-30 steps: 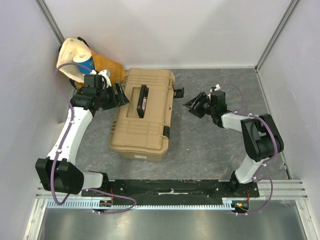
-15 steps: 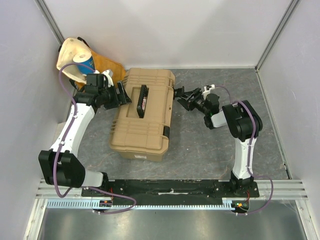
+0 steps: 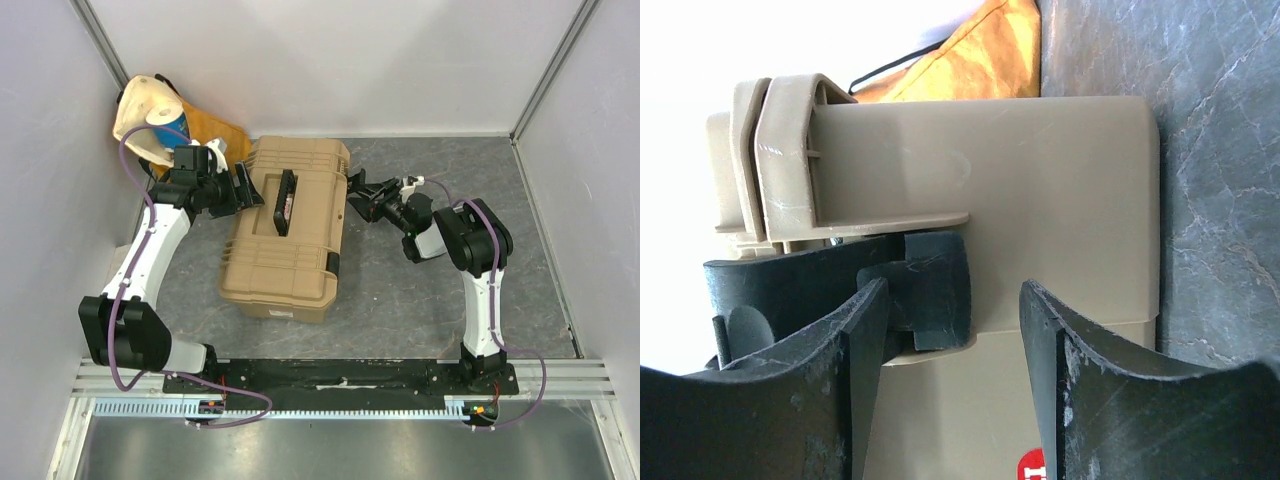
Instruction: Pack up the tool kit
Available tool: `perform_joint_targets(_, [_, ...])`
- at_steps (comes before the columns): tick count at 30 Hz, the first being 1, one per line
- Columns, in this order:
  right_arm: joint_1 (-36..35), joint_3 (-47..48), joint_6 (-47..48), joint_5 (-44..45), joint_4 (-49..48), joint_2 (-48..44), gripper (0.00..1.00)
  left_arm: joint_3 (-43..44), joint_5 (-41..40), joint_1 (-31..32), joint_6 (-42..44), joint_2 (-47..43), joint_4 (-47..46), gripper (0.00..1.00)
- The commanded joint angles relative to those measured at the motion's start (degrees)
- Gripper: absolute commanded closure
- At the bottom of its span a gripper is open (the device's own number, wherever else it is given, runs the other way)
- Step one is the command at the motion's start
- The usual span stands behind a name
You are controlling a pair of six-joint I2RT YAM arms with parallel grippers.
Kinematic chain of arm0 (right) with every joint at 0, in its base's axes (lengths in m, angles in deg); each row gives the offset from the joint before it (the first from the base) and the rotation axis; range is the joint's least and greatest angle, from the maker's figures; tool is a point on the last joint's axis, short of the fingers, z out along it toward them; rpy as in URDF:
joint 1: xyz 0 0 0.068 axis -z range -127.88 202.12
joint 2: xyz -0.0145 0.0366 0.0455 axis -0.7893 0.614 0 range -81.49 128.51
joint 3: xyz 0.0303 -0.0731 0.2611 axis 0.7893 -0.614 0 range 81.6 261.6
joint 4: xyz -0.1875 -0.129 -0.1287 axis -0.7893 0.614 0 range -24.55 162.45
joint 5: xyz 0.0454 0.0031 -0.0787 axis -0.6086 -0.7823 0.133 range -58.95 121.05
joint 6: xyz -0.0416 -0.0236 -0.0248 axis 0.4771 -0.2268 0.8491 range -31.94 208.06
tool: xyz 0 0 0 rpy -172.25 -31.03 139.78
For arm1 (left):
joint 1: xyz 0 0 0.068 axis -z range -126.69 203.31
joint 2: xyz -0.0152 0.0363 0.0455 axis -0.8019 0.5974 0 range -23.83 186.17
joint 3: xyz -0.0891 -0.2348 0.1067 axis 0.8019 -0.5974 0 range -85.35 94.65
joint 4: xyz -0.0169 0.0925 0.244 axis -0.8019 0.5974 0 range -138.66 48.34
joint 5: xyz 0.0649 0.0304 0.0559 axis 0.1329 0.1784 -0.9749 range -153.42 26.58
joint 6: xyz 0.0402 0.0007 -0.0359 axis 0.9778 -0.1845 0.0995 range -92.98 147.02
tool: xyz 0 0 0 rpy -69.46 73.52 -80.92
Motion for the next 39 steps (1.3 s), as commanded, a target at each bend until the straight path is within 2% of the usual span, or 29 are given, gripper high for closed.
perform_joint_targets(1, [-1.0,1.0,-1.4,1.2,-18.9,-1.1,0.38,2.2,1.1,0.0,-1.7,0.9,-2.8,0.18])
perform_joint_targets(5, [-1.6,1.1,-2.0,1.9,-20.7,-0.6,0.38,2.1,1.0,-0.1,-1.9,1.0,-2.9,0.18])
perform_joint_targets(11, [-4.4,0.3,-10.5,6.9,-27.3,2.2,0.37,1.9,0.8,-0.1,-2.3,0.7,-2.8,0.19])
perform_joint_targets(15, [-6.6,-1.4,-12.3,11.1,-27.4,0.0,0.39,1.8,0.9,-0.1,-2.6,0.3,-2.8,0.2])
perform_joint_targets(20, [-8.1,-1.7,-13.7,14.9,-27.5,-4.4,0.46,1.6,1.0,-0.1,-2.8,0.0,-2.8,0.2])
perform_joint_targets(29, [-10.3,0.1,-16.1,18.3,-27.6,-7.9,0.48,1.1,1.5,0.0,-2.9,0.1,-2.8,0.21])
perform_joint_targets(34, [-10.3,0.6,-14.5,16.0,-27.4,-7.2,0.44,1.1,1.5,-0.1,-2.7,0.3,-2.8,0.21])
perform_joint_targets(39, [-11.2,2.1,-14.7,13.1,-27.3,-2.2,0.31,1.0,1.4,0.0,-2.8,0.4,-3.0,0.21])
